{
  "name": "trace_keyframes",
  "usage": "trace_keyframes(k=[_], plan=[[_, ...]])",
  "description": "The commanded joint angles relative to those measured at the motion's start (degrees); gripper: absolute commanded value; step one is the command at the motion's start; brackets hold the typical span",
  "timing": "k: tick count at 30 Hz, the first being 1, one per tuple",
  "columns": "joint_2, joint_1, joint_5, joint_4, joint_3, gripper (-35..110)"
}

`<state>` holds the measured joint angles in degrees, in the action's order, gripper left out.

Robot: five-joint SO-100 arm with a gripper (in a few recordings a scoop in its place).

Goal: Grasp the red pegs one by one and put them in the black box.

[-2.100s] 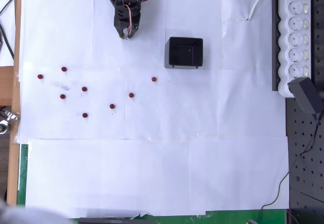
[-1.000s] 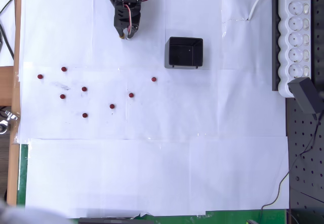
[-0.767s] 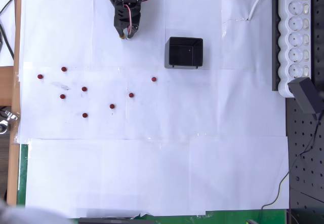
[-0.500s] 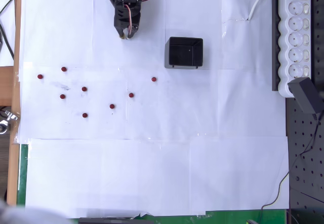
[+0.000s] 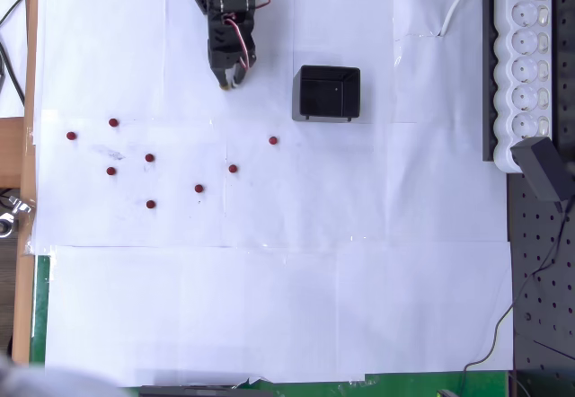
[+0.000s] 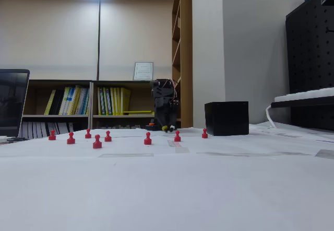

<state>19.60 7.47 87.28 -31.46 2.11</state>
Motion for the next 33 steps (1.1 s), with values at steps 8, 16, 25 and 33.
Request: trace_keyframes(k=[8,16,25,33], plan=[[14.4,4.2,-15.5,15.8,-0.1,12],[26.1,6.6,-15.0,28.4,0.1,12],[40.8,9.4,-10.1,49.2,0.3,21],[48.9,11.8,-0.9,53.8,5.8,21]])
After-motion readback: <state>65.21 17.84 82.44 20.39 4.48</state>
